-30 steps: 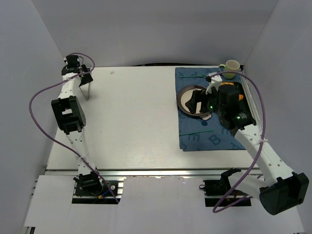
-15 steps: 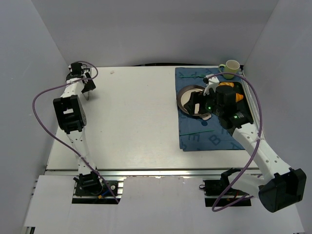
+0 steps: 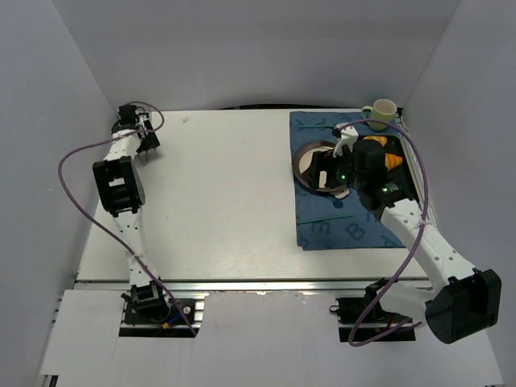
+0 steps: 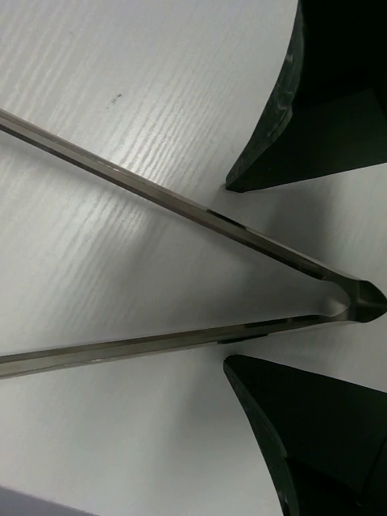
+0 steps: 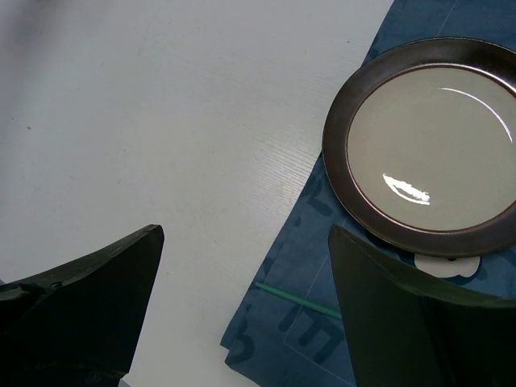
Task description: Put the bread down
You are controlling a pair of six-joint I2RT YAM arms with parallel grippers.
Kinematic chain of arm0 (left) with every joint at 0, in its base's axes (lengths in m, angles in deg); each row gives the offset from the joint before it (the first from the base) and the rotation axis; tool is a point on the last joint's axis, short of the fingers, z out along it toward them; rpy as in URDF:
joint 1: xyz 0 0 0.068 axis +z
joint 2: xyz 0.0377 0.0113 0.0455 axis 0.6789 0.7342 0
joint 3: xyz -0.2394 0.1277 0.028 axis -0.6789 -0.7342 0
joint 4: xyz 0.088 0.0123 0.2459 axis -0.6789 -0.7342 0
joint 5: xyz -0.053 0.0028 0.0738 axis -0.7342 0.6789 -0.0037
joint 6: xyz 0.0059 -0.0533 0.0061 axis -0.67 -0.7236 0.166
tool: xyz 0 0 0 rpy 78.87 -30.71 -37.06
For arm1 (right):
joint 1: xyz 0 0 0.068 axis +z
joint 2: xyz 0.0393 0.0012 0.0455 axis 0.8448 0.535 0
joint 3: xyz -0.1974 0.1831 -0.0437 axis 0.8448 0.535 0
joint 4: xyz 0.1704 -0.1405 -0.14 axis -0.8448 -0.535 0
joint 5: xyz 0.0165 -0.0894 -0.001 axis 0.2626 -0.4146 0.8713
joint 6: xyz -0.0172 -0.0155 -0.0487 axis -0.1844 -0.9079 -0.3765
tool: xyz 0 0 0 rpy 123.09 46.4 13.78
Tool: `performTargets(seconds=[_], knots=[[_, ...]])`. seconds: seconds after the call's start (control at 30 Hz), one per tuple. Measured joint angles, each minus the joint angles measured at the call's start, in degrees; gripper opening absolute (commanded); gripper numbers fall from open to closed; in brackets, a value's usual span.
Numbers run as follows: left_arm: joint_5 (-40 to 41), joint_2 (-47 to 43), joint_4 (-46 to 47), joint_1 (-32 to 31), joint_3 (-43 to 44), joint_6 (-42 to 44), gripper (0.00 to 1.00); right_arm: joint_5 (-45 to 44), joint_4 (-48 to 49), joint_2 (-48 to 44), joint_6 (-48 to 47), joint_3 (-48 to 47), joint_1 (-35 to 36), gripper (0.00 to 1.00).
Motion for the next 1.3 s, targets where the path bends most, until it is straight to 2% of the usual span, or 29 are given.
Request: performTargets(seconds=[0.57, 0.73, 0.97, 1.3], knots=[[-3.3, 5.5, -1.2, 1.7, 9.2, 3.8, 0.93, 0.7, 0.7, 2.5, 0.7, 0.0, 0.0, 0.88], [-3.8, 5.6, -0.8, 1.8, 9.3, 4.7, 0.92, 1.0, 0.9, 2.5, 1.1, 0.0, 0.0, 0.88], [-4.8, 6.2, 0.5, 2.0, 9.7, 5.6, 0.84, 1.4, 1.0, 3.1, 1.3, 0.0, 0.0, 0.88], [-5.5, 4.8, 6.1, 2.0, 5.5, 6.6, 0.8, 1.8, 1.0, 3.2, 1.3, 0.0, 0.0, 0.88]])
